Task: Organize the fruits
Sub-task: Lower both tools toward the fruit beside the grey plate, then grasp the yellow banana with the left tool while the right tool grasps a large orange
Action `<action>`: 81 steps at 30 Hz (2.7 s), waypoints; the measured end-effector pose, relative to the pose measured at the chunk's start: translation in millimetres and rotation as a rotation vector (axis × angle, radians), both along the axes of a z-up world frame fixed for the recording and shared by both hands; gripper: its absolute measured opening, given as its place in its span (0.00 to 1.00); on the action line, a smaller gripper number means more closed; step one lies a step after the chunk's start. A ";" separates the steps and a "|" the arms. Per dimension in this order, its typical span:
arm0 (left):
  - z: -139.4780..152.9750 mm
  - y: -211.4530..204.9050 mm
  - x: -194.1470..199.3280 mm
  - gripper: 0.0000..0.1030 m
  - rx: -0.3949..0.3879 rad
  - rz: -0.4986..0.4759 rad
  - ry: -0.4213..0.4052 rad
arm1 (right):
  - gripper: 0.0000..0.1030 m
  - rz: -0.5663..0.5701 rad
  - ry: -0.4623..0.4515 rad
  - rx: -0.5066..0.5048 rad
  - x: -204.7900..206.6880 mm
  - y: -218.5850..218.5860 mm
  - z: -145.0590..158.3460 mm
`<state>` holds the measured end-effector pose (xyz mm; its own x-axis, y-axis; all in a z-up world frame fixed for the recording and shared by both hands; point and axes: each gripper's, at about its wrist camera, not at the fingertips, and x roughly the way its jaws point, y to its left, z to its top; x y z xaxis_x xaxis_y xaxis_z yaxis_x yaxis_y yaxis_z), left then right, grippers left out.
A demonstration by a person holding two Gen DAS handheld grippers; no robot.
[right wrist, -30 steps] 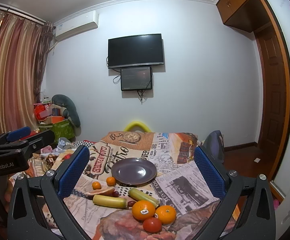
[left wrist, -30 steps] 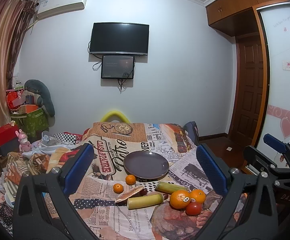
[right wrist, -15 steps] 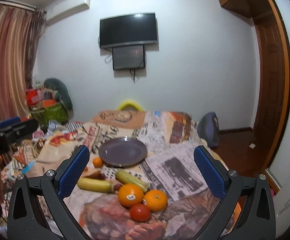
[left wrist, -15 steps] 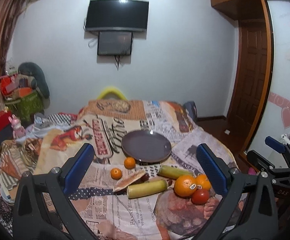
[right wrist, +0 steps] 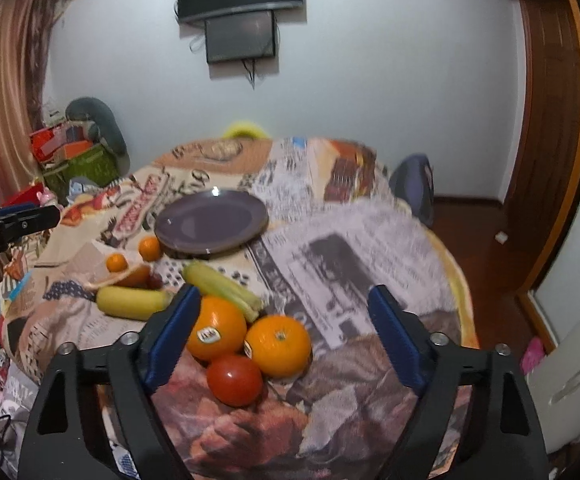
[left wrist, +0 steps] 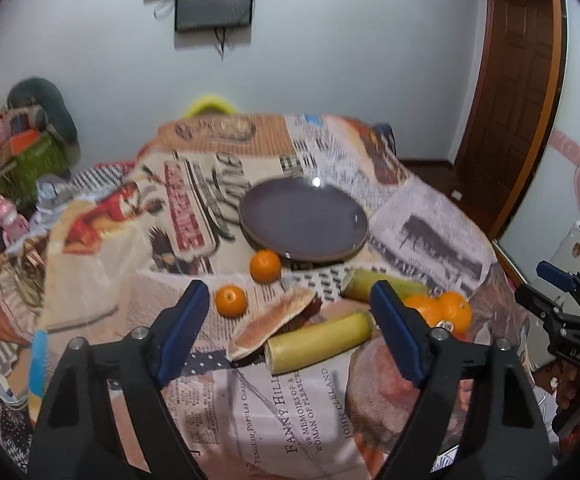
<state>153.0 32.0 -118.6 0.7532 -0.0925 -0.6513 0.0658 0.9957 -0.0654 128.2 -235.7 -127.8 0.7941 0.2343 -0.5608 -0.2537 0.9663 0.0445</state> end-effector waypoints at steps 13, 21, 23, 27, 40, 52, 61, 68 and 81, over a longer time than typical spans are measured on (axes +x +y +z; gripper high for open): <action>-63.6 -11.9 39.4 0.48 -0.036 -0.099 0.197 | 0.54 0.019 0.128 0.013 30.5 -2.9 -37.0; -83.7 -18.9 54.1 0.48 -0.017 -0.132 0.248 | 0.54 0.036 0.191 0.027 44.6 -0.4 -56.1; -84.1 -20.7 54.5 0.48 -0.009 -0.149 0.249 | 0.54 0.038 0.202 0.027 46.5 0.6 -59.7; -86.2 -29.4 53.5 0.62 0.035 -0.207 0.250 | 0.54 0.048 0.226 0.044 51.6 1.0 -65.7; -103.2 -45.7 76.9 0.67 0.134 -0.316 0.382 | 0.56 0.096 0.263 0.037 53.1 10.5 -71.6; -98.1 -40.8 68.4 0.45 0.035 -0.236 0.392 | 0.55 0.100 0.272 0.053 56.7 8.9 -74.4; -90.8 -53.6 51.9 0.37 0.033 -0.238 0.381 | 0.55 0.086 0.291 0.067 55.4 4.8 -73.9; -101.3 -58.1 70.1 0.38 0.020 -0.248 0.398 | 0.65 0.078 0.320 0.087 59.6 2.3 -79.6; -106.7 -57.1 82.4 0.36 -0.031 -0.241 0.377 | 0.61 0.096 0.320 0.119 64.0 2.7 -82.4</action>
<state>235.4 -25.1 -225.3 0.4182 -0.2601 -0.8703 0.2616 0.9520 -0.1588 192.2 -233.0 -210.2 0.5536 0.3785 -0.7418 -0.2984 0.9218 0.2477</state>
